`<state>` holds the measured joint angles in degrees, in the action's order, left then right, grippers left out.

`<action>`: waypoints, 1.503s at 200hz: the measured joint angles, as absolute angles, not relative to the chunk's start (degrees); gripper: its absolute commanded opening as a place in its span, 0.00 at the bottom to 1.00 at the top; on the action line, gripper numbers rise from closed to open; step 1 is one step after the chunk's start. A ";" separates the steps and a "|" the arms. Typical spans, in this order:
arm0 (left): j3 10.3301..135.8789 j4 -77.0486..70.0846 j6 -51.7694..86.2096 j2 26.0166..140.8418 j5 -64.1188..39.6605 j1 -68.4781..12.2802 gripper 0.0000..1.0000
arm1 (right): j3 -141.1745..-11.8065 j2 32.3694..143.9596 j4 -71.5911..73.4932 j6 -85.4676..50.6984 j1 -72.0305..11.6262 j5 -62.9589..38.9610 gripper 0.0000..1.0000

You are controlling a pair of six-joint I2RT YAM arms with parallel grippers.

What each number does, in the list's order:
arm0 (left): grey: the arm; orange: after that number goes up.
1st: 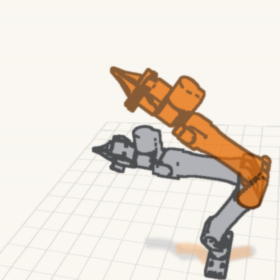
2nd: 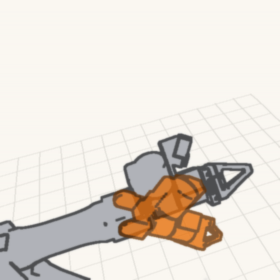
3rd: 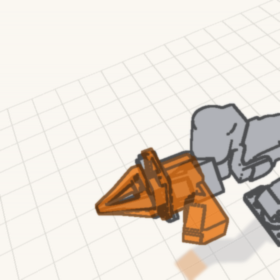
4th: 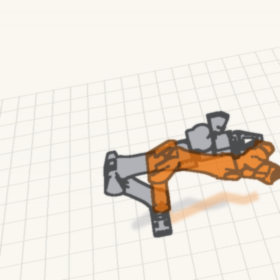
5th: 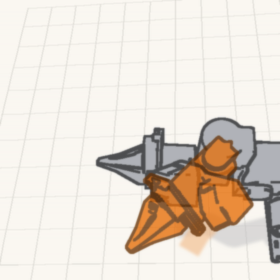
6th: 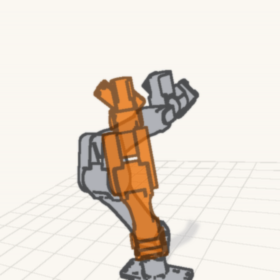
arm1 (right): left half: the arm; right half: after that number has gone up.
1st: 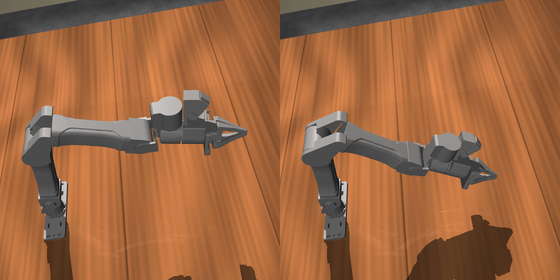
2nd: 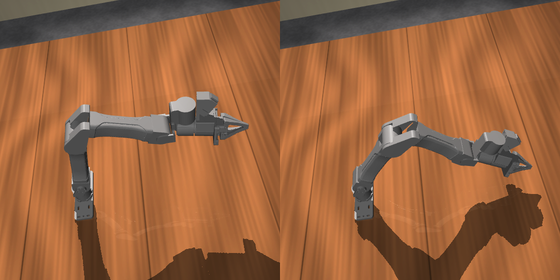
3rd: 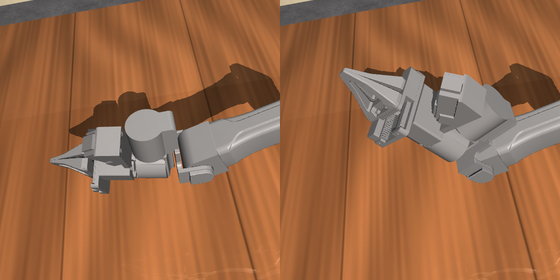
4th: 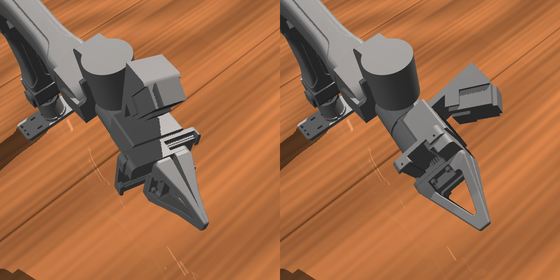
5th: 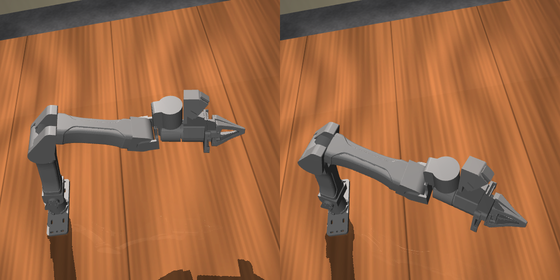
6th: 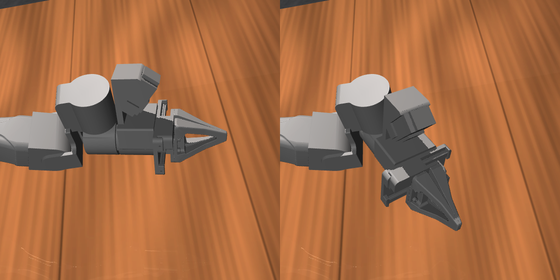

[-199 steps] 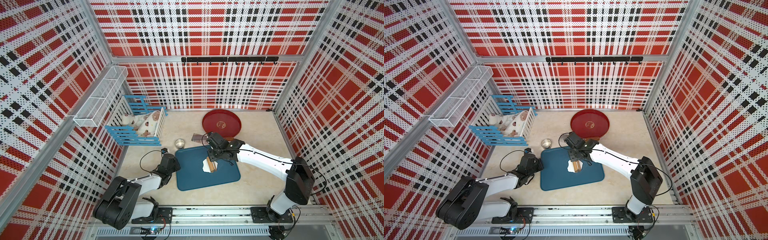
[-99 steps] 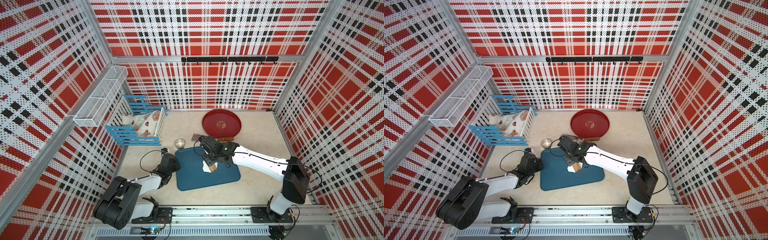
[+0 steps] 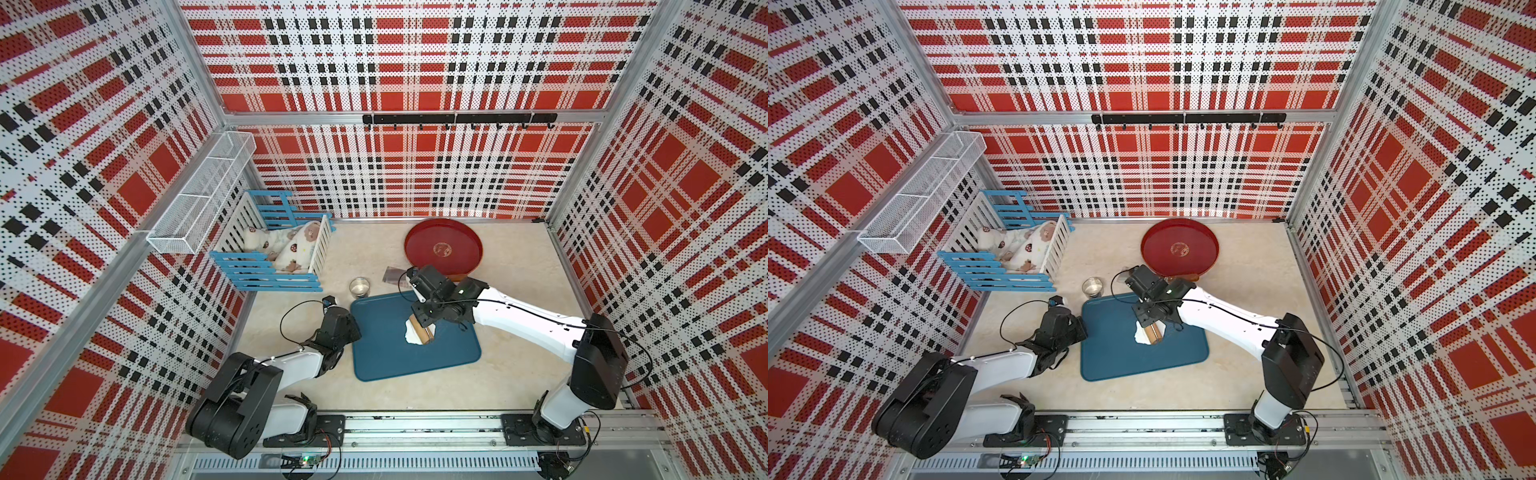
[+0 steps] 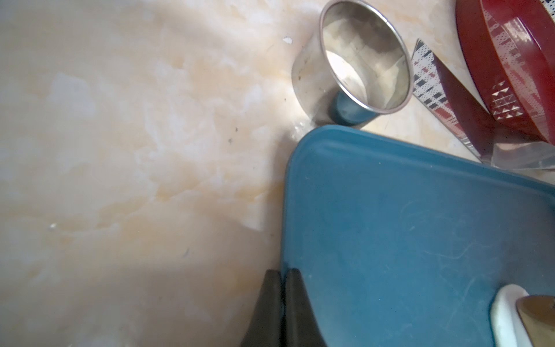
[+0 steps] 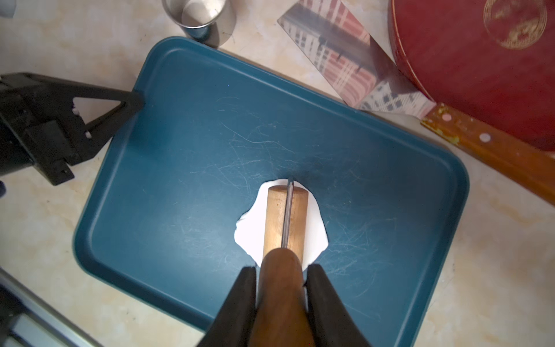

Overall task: Roll out the dumpling wrappers from the dough
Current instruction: Flatten out the dough on the work surface.

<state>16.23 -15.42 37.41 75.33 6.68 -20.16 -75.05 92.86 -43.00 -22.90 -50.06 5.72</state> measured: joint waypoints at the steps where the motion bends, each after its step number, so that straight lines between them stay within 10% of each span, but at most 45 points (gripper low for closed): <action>1: 16.23 -15.44 37.41 75.33 6.68 -20.16 0.00 | -74.87 92.71 -43.03 -23.14 -49.87 5.39 0.00; 300: 20.62 -18.13 35.38 81.93 2.96 -20.34 0.00 | -72.03 90.17 -41.60 -27.03 -42.46 -0.99 0.00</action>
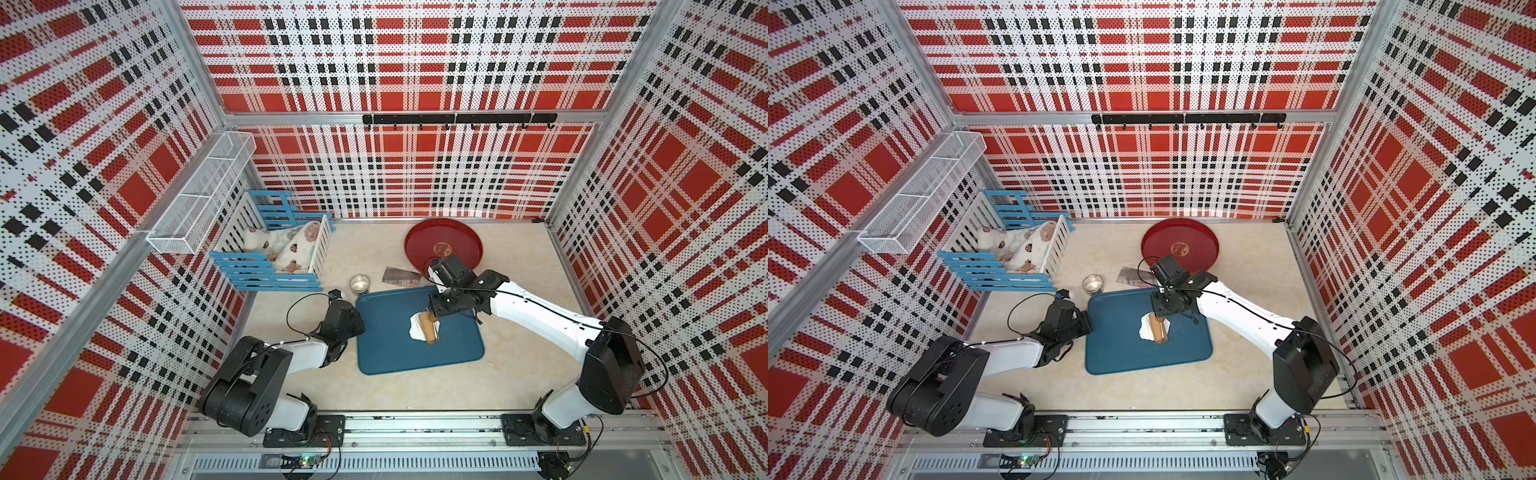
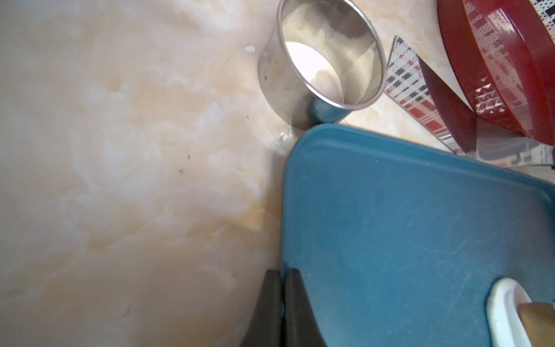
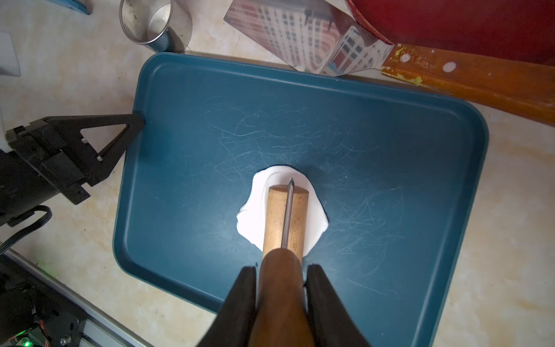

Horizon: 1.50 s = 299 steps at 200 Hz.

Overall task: Roll out the dumpling wrappers from the dough
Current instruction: Flatten out the dough on the work surface.

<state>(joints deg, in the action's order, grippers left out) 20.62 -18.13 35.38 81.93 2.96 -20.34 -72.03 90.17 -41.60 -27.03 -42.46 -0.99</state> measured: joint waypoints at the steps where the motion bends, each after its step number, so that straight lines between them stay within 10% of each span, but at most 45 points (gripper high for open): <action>1: 20.64 -18.11 35.35 81.95 2.96 -20.34 0.00 | -72.03 90.19 -41.58 -27.00 -42.46 -1.02 0.00; 299: 24.91 -15.49 32.99 85.19 3.05 -20.99 0.00 | -71.40 89.21 -39.57 -16.43 -46.52 1.91 0.00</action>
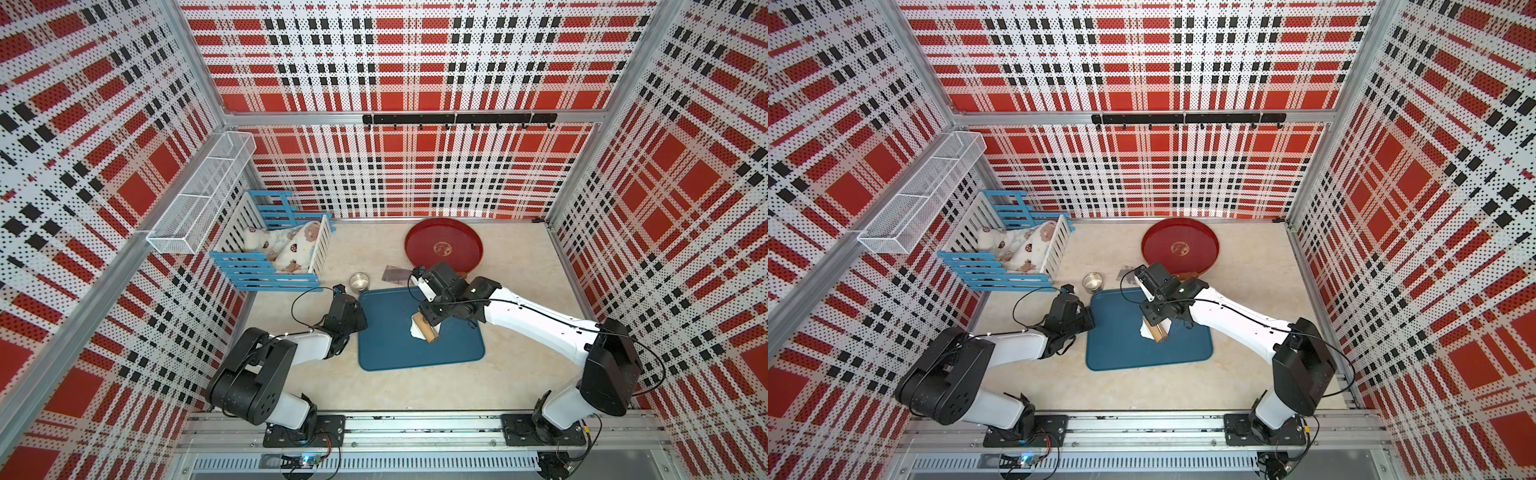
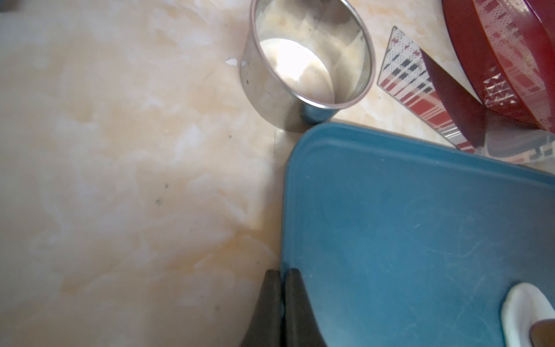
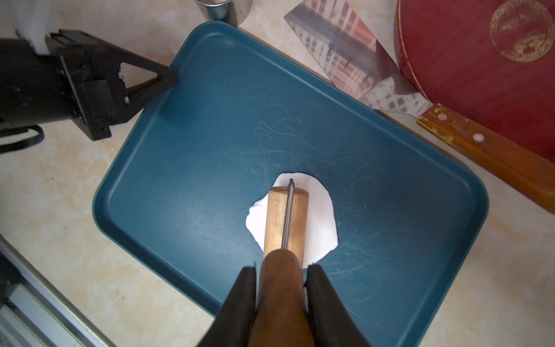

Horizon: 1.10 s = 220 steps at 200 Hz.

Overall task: Roll out the dumpling wrappers from the dough
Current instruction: Flatten out the dough on the work surface.

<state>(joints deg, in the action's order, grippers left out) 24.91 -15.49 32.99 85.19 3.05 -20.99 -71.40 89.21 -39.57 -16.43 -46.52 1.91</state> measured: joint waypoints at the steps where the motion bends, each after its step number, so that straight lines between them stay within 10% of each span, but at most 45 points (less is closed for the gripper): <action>1: 24.91 -15.53 33.01 85.21 2.98 -21.02 0.00 | -71.33 89.14 -39.57 -16.58 -46.44 1.87 0.00; 220: 26.94 -16.10 31.57 87.66 0.47 -22.72 0.00 | -64.53 83.90 -37.30 -23.68 -41.06 -3.25 0.00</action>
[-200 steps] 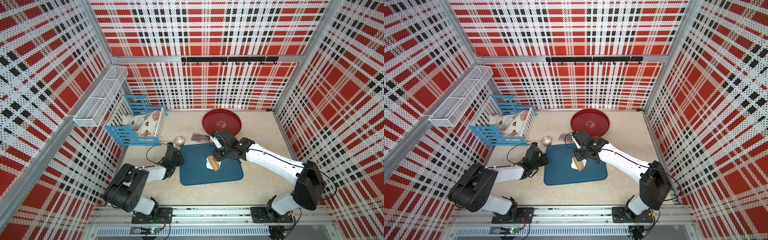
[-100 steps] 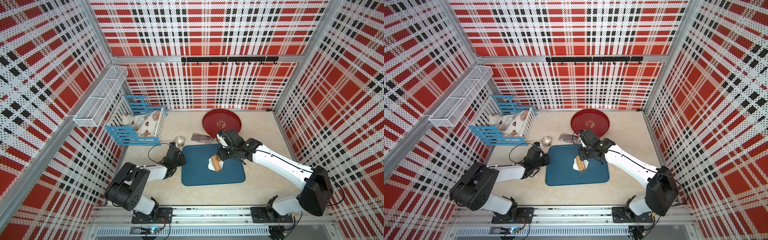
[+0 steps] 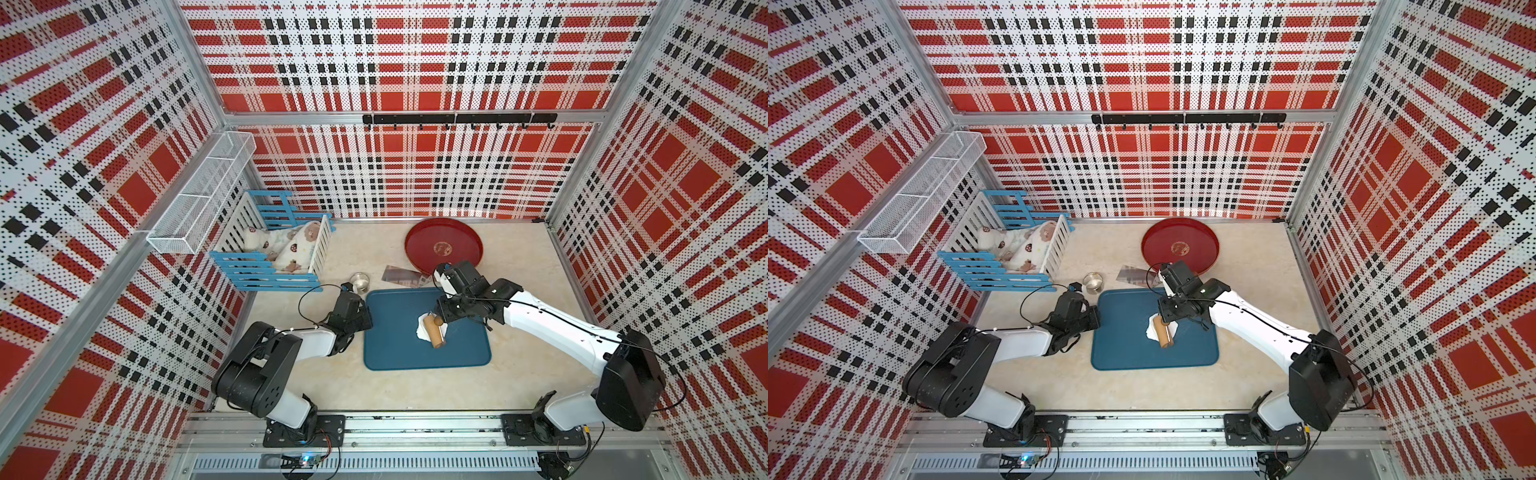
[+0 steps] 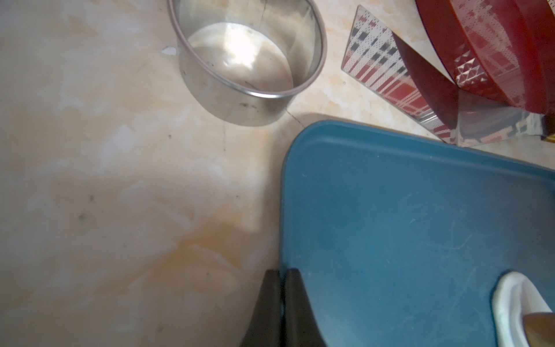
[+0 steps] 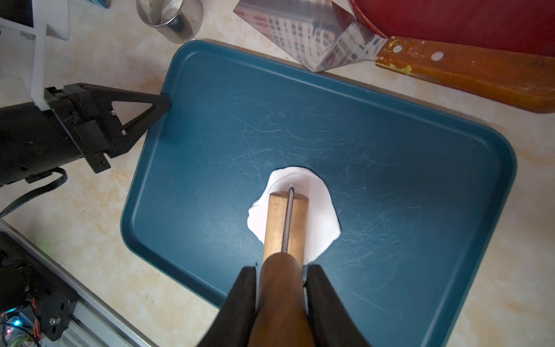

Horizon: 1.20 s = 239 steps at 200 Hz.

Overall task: Roll out the dumpling wrappers from the dough
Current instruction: Flatten out the dough on the work surface.

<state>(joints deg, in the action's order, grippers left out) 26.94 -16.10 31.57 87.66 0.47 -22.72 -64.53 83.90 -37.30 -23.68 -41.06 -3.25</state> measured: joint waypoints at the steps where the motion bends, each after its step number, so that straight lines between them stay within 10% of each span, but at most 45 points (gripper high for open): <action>1: 26.94 -16.08 31.57 87.66 0.49 -22.72 0.00 | -64.51 83.92 -37.28 -23.64 -41.06 -3.31 0.00; 239: 30.26 -12.93 29.69 89.52 0.38 -22.55 0.00 | -68.58 86.80 -38.89 -14.68 -45.95 1.43 0.00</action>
<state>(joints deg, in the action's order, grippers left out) 30.26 -12.93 29.69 89.52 0.38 -22.55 -68.58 86.80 -38.89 -14.68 -45.95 1.43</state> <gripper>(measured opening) 0.055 0.305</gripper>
